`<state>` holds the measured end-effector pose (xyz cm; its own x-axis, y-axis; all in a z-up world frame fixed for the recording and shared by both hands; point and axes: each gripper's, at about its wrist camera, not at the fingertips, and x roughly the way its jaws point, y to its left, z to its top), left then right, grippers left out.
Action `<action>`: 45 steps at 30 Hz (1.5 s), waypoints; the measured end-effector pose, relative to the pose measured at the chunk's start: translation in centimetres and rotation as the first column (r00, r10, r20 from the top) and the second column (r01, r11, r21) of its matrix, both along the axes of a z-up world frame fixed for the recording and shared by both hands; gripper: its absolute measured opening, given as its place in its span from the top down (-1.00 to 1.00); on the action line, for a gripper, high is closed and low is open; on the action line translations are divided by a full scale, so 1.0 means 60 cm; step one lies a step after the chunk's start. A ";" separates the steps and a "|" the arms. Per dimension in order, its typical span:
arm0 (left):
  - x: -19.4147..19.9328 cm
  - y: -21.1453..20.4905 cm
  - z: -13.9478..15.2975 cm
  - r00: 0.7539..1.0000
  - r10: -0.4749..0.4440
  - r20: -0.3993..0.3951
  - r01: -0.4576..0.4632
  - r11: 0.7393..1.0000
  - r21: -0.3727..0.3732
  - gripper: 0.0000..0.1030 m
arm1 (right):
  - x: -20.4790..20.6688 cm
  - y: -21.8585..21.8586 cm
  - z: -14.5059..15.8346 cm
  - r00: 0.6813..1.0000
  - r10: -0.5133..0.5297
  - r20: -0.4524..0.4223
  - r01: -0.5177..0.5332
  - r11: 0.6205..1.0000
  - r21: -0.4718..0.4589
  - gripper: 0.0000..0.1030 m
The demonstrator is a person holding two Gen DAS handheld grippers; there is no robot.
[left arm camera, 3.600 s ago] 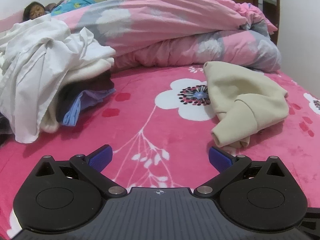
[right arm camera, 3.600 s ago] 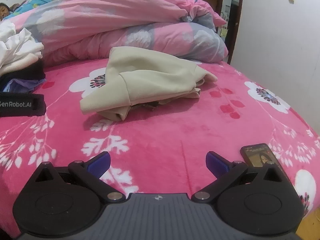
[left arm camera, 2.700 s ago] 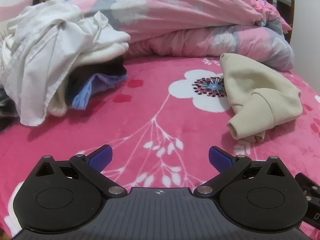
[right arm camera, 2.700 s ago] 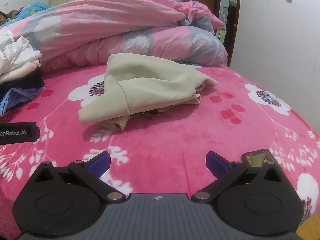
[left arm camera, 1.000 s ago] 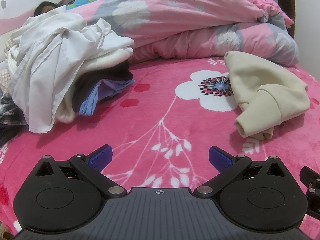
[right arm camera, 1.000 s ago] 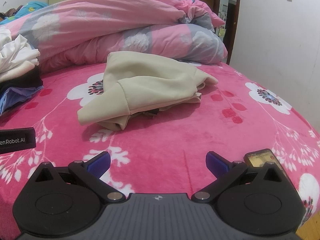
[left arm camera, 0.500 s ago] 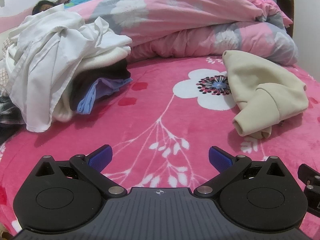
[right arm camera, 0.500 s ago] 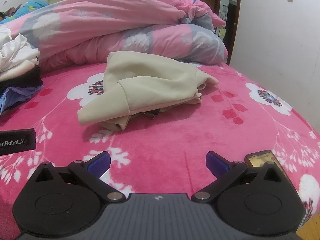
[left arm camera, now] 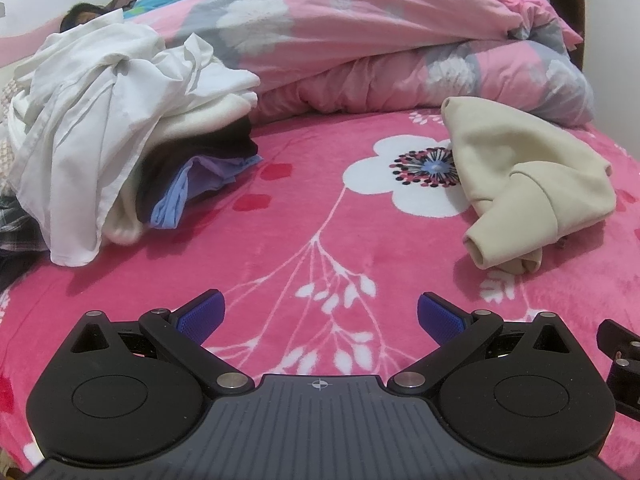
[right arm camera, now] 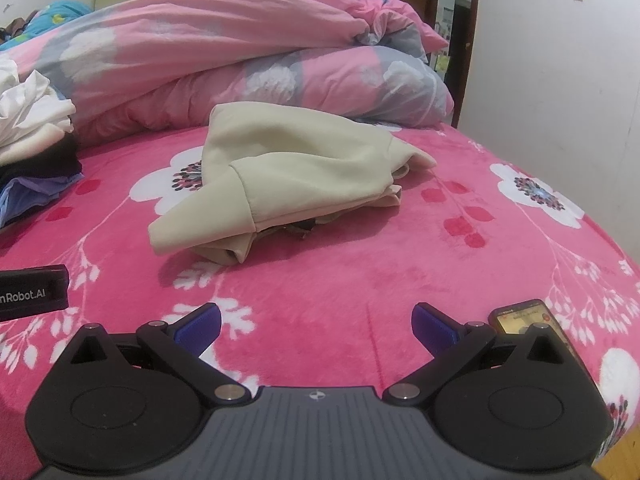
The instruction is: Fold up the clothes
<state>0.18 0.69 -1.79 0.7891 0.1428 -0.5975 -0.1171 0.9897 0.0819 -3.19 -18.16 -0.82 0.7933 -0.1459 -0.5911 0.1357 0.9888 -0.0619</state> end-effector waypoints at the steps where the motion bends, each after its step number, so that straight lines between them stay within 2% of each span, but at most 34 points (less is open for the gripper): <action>1: 0.000 0.000 0.000 1.000 -0.005 0.002 0.005 1.000 -0.002 -1.00 | 0.000 0.000 0.000 1.000 0.000 0.000 0.000 1.000 0.001 -1.00; 5: 0.000 0.000 -0.001 1.000 -0.026 0.000 0.026 0.999 -0.022 -1.00 | 0.000 -0.003 -0.003 1.000 -0.001 0.005 0.001 1.000 0.005 -1.00; 12: -0.002 0.010 0.003 0.995 -0.095 -0.001 0.094 0.982 -0.163 -1.00 | -0.002 -0.024 -0.015 0.999 0.022 0.029 -0.022 1.000 0.016 -1.00; 15: -0.007 0.002 0.005 0.988 -0.154 0.030 0.156 0.969 -0.190 -1.00 | -0.001 -0.040 -0.020 0.997 0.064 0.041 -0.066 0.997 0.037 -1.00; 18: -0.007 -0.018 0.012 0.971 -0.234 0.055 0.240 0.957 -0.164 -1.00 | 0.005 -0.060 -0.019 0.993 0.104 0.056 -0.108 0.992 0.067 -1.00; 21: -0.006 -0.039 0.019 0.946 -0.317 0.076 0.324 0.937 -0.130 -1.00 | 0.018 -0.082 -0.011 0.991 0.114 0.075 -0.118 0.992 0.051 -1.00; 24: 0.004 -0.065 0.025 0.918 -0.387 0.092 0.393 0.917 -0.068 -1.00 | 0.042 -0.118 0.005 0.987 0.120 0.106 -0.128 0.990 0.066 -1.00; 27: 0.029 -0.094 0.022 0.893 -0.439 0.098 0.441 0.898 0.010 -1.00 | 0.088 -0.170 0.026 0.985 0.116 0.131 -0.136 0.979 0.154 -1.00; 30: 0.057 -0.124 0.013 0.857 -0.506 0.101 0.499 0.862 0.088 -0.85 | 0.153 -0.212 0.036 0.988 0.092 0.125 -0.120 0.965 0.234 -1.00; 32: 0.077 -0.146 0.003 0.826 -0.557 0.091 0.544 0.829 0.135 -0.69 | 0.208 -0.235 0.031 0.991 0.090 0.096 -0.116 0.946 0.303 -1.00; 33: 0.085 -0.156 -0.002 0.818 -0.569 0.083 0.554 0.818 0.156 -0.49 | 0.236 -0.247 0.029 0.993 0.090 0.081 -0.113 0.935 0.337 -0.98; 34: 0.094 -0.167 -0.009 0.812 -0.580 0.070 0.562 0.808 0.176 -0.35 | 0.264 -0.259 0.027 0.994 0.091 0.067 -0.109 0.922 0.371 -0.90; 35: 0.103 -0.176 -0.017 0.805 -0.591 0.053 0.573 0.797 0.189 -0.29 | 0.292 -0.270 0.020 0.995 0.083 0.047 -0.095 0.906 0.413 -0.84; 37: 0.117 -0.192 -0.031 0.797 -0.604 0.028 0.586 0.783 0.211 -0.09 | 0.348 -0.298 -0.002 0.999 0.051 0.002 -0.045 0.851 0.523 -0.55; 40: 0.132 -0.207 -0.054 0.794 -0.607 0.013 0.587 0.773 0.241 -0.03 | 0.409 -0.334 -0.039 0.999 0.006 -0.045 0.024 0.766 0.642 -0.39; 45: 0.136 -0.208 -0.076 0.796 -0.604 0.038 0.575 0.774 0.266 0.09 | 0.468 -0.348 -0.079 0.996 0.013 -0.085 0.051 0.702 0.710 -0.28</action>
